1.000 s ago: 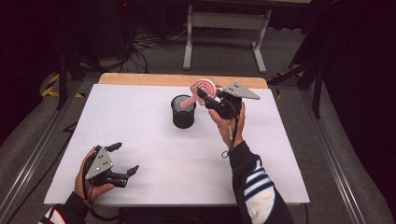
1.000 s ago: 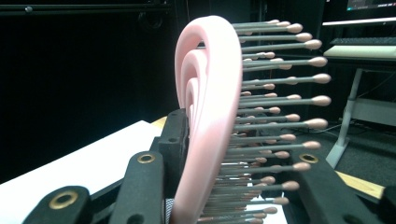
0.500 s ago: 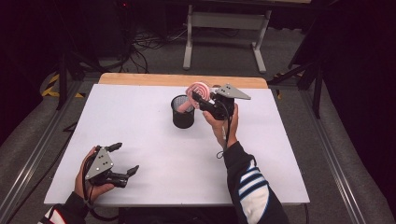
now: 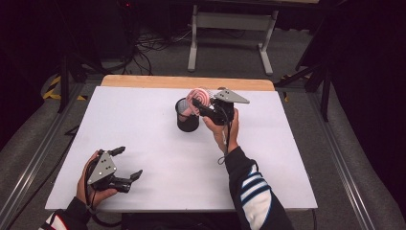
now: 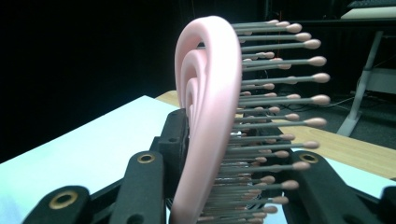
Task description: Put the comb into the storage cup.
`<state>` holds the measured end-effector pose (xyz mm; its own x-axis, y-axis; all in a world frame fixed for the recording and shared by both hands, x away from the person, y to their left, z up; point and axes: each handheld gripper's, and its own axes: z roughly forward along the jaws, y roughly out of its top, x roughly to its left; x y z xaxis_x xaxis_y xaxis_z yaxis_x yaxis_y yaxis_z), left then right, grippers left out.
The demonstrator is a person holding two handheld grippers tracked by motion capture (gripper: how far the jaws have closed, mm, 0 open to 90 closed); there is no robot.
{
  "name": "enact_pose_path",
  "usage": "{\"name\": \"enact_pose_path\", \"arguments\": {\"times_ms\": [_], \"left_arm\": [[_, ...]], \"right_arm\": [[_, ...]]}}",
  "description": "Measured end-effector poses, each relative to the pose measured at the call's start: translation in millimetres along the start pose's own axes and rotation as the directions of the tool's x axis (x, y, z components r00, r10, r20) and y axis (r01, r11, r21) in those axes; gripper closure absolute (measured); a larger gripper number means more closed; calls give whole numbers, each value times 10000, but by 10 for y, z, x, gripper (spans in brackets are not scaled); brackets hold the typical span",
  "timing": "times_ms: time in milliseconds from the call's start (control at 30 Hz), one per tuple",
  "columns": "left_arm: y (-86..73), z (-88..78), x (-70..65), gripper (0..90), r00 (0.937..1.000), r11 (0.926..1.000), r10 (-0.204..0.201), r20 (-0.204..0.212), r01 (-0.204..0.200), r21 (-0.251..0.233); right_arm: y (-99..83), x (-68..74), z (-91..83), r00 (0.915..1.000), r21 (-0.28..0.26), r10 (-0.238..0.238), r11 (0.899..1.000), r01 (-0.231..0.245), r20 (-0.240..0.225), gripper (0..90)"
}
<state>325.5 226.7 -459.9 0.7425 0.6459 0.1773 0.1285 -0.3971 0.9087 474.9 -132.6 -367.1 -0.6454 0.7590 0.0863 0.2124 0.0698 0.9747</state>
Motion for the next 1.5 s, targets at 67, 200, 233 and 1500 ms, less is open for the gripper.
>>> {"name": "enact_pose_path", "arguments": {"times_ms": [67, 200, 233, 1500], "left_arm": [[1, -3, 1, 51, 10000, 10000, 21, -21, -21, 0], [-2, 0, 1, 51, 10000, 10000, 2, -8, -2, 20], [-2, 2, 1, 51, 10000, 10000, 8, -10, -8, 32], [3, 4, -3, 56, 10000, 10000, 47, -34, -47, 69]], "right_arm": [[-11, 8, 16, 10000, 61, -26, 10000, 26, -25, 625], [-16, 7, 23, 10000, 32, -17, 10000, 18, -15, 625], [-17, 5, 22, 10000, 37, 20, 10000, -20, 1, 625], [-81, -180, 35, 9923, -30, 740, 9972, -741, 995, 570]]}}
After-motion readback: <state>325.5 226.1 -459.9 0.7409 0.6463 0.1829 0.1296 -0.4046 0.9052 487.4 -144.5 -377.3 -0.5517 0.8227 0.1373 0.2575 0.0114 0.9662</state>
